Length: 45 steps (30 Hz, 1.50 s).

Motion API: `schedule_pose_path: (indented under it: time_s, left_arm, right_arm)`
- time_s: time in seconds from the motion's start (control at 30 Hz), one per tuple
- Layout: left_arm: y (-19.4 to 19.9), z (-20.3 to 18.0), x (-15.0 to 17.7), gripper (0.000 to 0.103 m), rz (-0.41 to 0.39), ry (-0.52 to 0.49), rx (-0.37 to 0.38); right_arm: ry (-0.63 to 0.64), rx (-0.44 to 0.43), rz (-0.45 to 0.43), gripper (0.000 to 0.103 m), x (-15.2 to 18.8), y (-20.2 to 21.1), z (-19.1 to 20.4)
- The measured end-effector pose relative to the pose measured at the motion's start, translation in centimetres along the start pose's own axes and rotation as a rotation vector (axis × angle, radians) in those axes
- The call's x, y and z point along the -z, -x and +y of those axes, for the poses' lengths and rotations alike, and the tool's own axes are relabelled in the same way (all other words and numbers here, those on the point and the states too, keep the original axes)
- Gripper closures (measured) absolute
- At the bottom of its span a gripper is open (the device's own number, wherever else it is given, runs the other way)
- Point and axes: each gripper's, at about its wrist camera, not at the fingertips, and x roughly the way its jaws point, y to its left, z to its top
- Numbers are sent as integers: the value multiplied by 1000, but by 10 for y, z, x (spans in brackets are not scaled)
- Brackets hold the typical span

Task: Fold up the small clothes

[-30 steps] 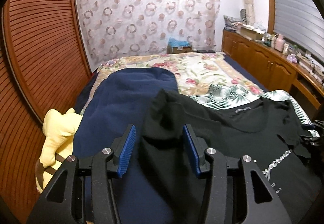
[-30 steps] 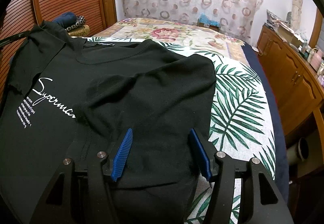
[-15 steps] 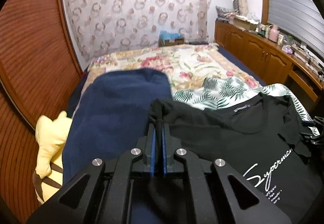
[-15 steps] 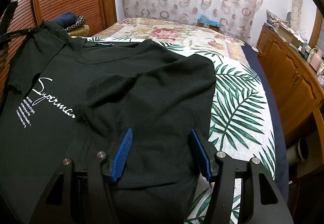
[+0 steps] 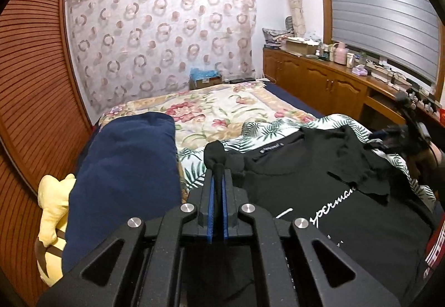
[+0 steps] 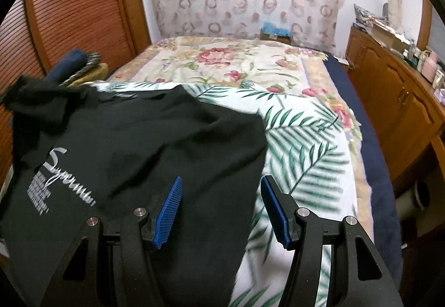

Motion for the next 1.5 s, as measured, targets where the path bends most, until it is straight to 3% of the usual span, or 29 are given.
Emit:
schedule_pose_path:
  time_s: [0.2, 0.3, 0.4, 0.47, 0.7, 0.87, 1.27, 1.5]
  left_arm:
    - [0, -2, 8, 98, 7, 4, 2]
    - [2, -1, 14, 98, 12, 7, 4]
    - [7, -2, 18, 98, 1, 16, 7]
    - [16, -5, 23, 98, -18, 29, 19]
    - [67, -11, 47, 98, -101, 74, 44]
    - [91, -14, 74, 98, -93, 71, 29]
    - [137, -4, 111, 98, -70, 108, 0]
    - [122, -7, 139, 98, 21, 119, -1]
  right_arm:
    - [-53, 31, 92, 47, -24, -49, -13]
    - [-59, 32, 83, 55, -31, -57, -11]
    - [-25, 15, 82, 91, -33, -56, -1]
    - [5, -12, 37, 96, -33, -41, 5]
    - [99, -112, -178, 97, -8, 70, 38]
    - [145, -135, -244, 97, 34, 138, 43]
    - [138, -139, -219, 97, 121, 231, 49]
    - [113, -124, -80, 97, 147, 217, 52]
